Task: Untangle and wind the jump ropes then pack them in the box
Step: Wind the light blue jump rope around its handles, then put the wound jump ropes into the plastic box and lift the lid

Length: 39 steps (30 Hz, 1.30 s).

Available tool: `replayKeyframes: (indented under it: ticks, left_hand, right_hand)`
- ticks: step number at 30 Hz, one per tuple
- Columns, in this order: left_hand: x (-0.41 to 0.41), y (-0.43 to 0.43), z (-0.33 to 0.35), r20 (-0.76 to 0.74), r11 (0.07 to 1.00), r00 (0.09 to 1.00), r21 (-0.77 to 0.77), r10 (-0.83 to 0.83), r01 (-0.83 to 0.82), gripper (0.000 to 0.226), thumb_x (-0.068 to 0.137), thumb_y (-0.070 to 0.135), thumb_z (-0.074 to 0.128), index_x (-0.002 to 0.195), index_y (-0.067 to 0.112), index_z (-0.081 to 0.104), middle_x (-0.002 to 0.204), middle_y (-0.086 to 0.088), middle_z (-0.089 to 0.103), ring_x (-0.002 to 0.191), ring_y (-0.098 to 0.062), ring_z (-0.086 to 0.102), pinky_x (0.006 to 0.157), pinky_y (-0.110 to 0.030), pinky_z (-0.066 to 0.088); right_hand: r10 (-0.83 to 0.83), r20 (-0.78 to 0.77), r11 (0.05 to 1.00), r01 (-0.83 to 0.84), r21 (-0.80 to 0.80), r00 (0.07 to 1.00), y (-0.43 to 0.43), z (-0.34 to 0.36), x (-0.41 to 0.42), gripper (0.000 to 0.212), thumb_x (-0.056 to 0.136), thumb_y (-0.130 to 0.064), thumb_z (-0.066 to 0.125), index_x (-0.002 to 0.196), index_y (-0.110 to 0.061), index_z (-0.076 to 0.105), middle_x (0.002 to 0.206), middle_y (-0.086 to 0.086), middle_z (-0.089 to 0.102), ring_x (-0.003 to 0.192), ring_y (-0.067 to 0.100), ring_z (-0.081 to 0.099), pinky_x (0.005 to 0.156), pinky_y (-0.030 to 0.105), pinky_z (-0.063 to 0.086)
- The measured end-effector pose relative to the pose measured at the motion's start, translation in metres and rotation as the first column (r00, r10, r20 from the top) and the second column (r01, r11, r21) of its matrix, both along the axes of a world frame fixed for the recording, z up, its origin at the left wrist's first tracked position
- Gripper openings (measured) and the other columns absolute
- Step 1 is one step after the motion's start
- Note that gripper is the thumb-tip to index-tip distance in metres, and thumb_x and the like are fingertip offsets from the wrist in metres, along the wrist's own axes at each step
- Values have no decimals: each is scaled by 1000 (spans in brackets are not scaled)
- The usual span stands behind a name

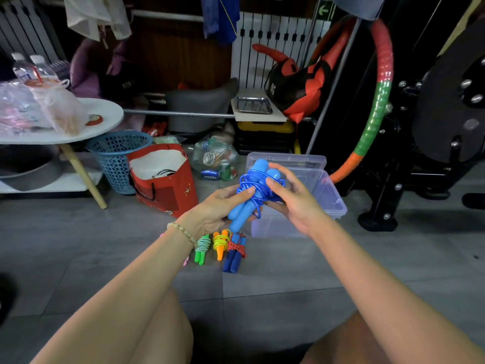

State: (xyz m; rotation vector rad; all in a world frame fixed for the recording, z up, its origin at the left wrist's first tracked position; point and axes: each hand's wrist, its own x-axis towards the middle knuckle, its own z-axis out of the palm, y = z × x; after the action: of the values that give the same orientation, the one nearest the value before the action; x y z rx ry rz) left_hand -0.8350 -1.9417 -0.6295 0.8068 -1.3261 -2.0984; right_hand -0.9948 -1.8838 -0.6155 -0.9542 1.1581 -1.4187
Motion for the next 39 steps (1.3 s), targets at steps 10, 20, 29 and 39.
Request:
replayKeyframes:
  ticks: [10,20,29,39]
  left_hand:
    - [-14,-23,-29,92,955,969,-217,228,-204,49,83,27,69,128,13,55,114,-10,68,99,-21,67,83,-36,57]
    - [10,-113,-111,505,998,862,-62,47,-18,49,95,51,40,123,15,55,111,-2,67,88,-15,70,72,-26,58]
    - [-18,-170,-281,831,993,549,33,-89,112,59,94,61,31,123,13,52,109,-8,56,103,-26,54,98,-37,41]
    - [-48,-192,-411,873,979,485,142,-55,-145,90,89,65,40,142,-6,24,138,-17,47,126,-29,45,91,-24,31]
  right_hand:
    - [-169,140,938,116,326,976,-38,-32,17,37,88,-29,63,117,-7,60,103,14,67,75,20,66,57,27,57]
    - [-259,1,837,224,500,966,-127,-140,1,40,77,-29,76,107,-6,64,105,15,69,84,26,67,68,32,58]
    - [-140,-151,681,206,703,979,-163,-307,-39,42,78,-28,75,106,0,63,97,17,68,73,22,65,57,27,58]
    - [-153,-29,623,119,773,988,-175,-422,-59,35,84,-29,69,113,-10,63,105,11,68,80,16,65,53,22,52]
